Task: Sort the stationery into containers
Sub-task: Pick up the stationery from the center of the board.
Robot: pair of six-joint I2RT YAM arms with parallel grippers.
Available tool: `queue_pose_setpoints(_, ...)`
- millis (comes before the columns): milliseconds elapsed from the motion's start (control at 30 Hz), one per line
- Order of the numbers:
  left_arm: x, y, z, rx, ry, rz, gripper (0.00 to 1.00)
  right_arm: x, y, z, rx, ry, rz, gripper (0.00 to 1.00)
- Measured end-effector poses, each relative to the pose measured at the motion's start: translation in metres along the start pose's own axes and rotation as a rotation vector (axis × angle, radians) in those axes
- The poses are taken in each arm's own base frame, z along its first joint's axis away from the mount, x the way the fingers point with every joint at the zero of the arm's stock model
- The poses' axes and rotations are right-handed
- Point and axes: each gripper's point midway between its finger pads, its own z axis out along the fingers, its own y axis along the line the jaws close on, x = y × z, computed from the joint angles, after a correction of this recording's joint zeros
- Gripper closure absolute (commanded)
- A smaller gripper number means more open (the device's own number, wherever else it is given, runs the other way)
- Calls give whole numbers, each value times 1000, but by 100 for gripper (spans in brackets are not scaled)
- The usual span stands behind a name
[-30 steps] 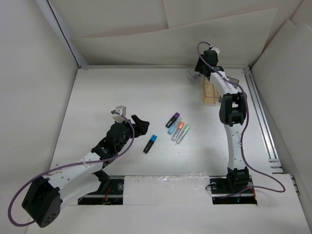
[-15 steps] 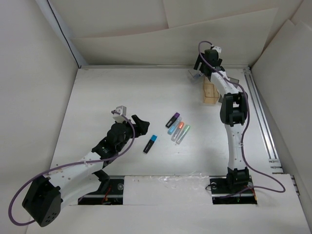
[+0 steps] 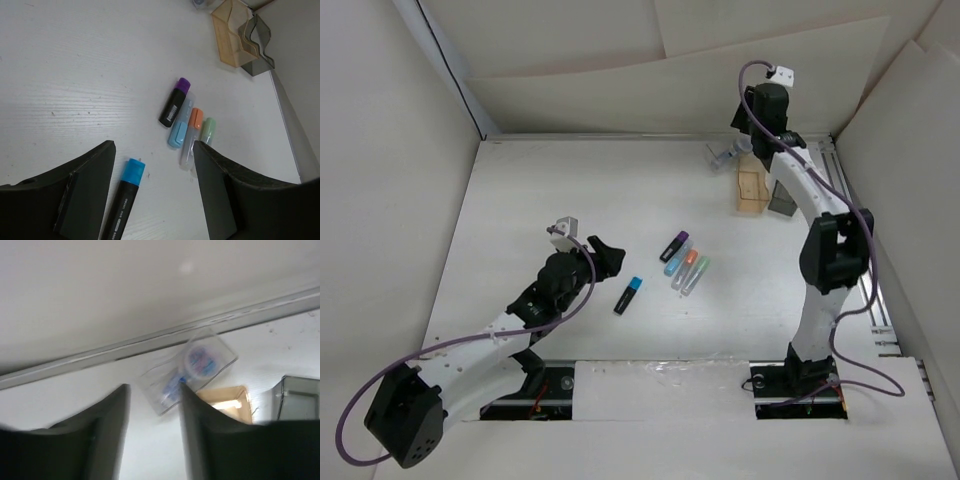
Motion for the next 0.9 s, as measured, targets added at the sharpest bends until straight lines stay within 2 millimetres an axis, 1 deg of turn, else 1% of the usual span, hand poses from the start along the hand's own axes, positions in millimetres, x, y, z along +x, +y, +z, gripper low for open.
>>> queue_pose_setpoints(33,-1,-1,-1,4,-4,-2,40,-3,7,-15,-17,-8,-1,70)
queue_pose_setpoints(67,-3,-2,-1,7,-8,-2,43,-3,16,-29,-38,-9,-3,79)
queue_pose_setpoints(100,-4,-3,-2,11,-13,-5,44,0,24,-42,-60,-10,-5,92)
queue_pose_setpoints(133,-5,-4,-2,14,-16,-5,44,7,32,-57,-83,-2,-11,96)
queue_pose_setpoints(167,-5,-4,-3,15,-17,-5,46,20,40,-71,-105,19,-23,99)
queue_pose_setpoints(233,-5,-4,-3,16,-17,-5,47,54,53,-97,-146,75,-51,100)
queue_pose_setpoints(333,-5,-3,-3,12,-14,-4,50,118,68,-133,-199,191,-115,100)
queue_pose_setpoints(400,-4,-3,-3,11,-13,-3,51,163,74,-156,-223,280,-170,100)
queue_pose_setpoints(467,-5,-3,-4,12,-14,-4,52,202,77,-177,-235,365,-232,90)
queue_pose_setpoints(500,-5,-3,-4,12,-14,-4,54,218,77,-187,-237,403,-259,83)
queue_pose_setpoints(533,-5,-3,-4,12,-14,-4,54,229,78,-196,-238,431,-279,75)
queue_pose_setpoints(567,-5,-3,-4,12,-14,-4,56,240,78,-204,-238,453,-303,58)
queue_pose_setpoints(667,-4,-2,-4,9,-10,-3,57,253,81,-216,-239,482,-316,39)
queue_pose_setpoints(767,-3,-1,-4,6,-7,-2,57,259,80,-216,-224,496,-309,33)
queue_pose_setpoints(833,-3,-1,-4,6,-7,-1,57,266,77,-213,-208,507,-307,33)
queue_pose_setpoints(900,-3,-1,-4,6,-7,-1,57,277,73,-206,-193,529,-310,33)
